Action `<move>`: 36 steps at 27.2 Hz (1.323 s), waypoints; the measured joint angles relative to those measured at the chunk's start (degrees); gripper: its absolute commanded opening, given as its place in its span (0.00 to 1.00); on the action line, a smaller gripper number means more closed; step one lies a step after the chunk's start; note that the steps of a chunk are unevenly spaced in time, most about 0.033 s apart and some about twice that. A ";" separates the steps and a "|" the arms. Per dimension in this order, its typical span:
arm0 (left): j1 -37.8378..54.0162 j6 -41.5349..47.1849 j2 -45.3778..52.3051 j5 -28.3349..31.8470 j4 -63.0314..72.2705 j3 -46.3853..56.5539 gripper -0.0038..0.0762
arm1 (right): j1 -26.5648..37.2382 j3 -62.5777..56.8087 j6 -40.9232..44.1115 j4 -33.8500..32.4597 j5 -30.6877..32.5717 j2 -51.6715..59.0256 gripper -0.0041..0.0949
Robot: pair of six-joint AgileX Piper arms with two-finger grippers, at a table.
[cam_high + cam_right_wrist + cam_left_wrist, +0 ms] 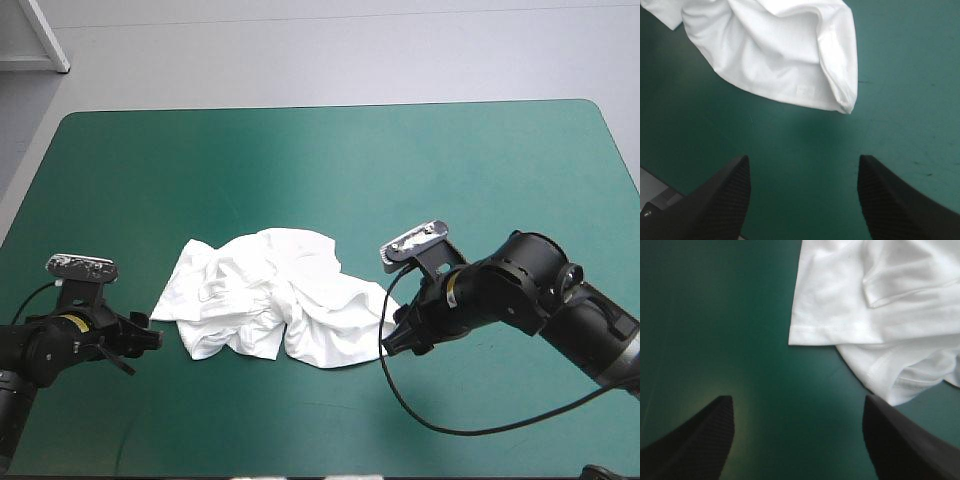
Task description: Fold the cloth
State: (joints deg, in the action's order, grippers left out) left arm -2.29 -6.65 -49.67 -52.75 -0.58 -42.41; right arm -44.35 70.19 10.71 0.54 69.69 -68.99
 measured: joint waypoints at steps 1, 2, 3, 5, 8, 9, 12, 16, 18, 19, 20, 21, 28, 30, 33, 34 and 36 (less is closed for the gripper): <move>0.00 0.30 -1.52 2.29 -0.01 1.60 0.70 | 0.00 -1.28 0.37 0.22 0.00 0.95 0.63; 0.00 0.50 -3.11 4.14 0.58 2.69 0.70 | -0.05 -1.90 0.52 0.34 0.00 1.63 0.63; 0.00 0.52 -5.97 6.81 0.58 3.68 0.70 | -0.05 -2.10 0.61 0.62 -0.06 2.25 0.63; 0.00 0.71 -10.71 10.69 0.58 3.92 0.70 | -0.05 -2.28 0.79 0.80 -0.13 3.21 0.63; 0.00 0.75 -18.55 15.59 0.58 3.92 0.70 | -0.05 -2.28 0.90 1.22 -0.09 4.66 0.63; 0.00 0.77 -20.47 16.48 0.58 3.92 0.70 | -0.05 -2.28 0.90 1.32 -0.09 5.07 0.63; 0.00 0.88 -25.31 19.14 0.58 3.92 0.70 | -0.05 -2.36 0.90 2.10 -0.09 6.22 0.63; 0.00 0.95 -28.83 22.15 1.00 3.28 0.70 | -0.05 -3.30 0.90 3.02 -0.09 7.23 0.63; 0.00 0.95 -29.50 23.35 1.86 3.08 0.69 | -0.05 -4.46 0.85 3.42 -0.09 7.36 0.63; 0.00 0.90 -29.61 23.69 2.19 3.03 0.67 | -0.05 -5.07 0.72 3.47 -0.09 7.36 0.63; 0.00 0.90 -29.67 24.21 2.47 2.98 0.64 | -0.05 -5.94 0.62 3.53 -0.16 7.36 0.63; 0.00 0.90 -29.78 24.60 2.87 2.92 0.58 | -0.05 -6.90 0.41 3.53 -0.22 7.36 0.63; -0.05 0.27 -30.37 26.11 5.22 2.92 0.07 | -0.05 -12.71 -0.25 3.43 -2.18 7.36 0.63; -0.05 -0.79 -30.62 26.80 5.61 2.92 0.08 | -0.05 -13.60 -0.25 3.43 -2.40 7.36 0.63; -0.05 -1.66 -30.69 27.25 5.86 2.92 0.08 | -0.05 -13.84 -0.37 3.32 -2.74 7.36 0.63; -0.05 -1.72 -30.69 27.30 5.86 2.92 0.08 | -0.05 -13.89 -0.42 3.25 -3.31 7.36 0.63; -0.05 -1.91 -30.69 26.84 5.81 2.48 0.07 | -0.05 -13.89 -0.42 2.56 -4.59 7.36 0.63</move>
State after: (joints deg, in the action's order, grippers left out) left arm -2.34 -8.56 -80.36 -25.91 5.24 -39.93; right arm -44.40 56.30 10.29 3.11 65.11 -61.62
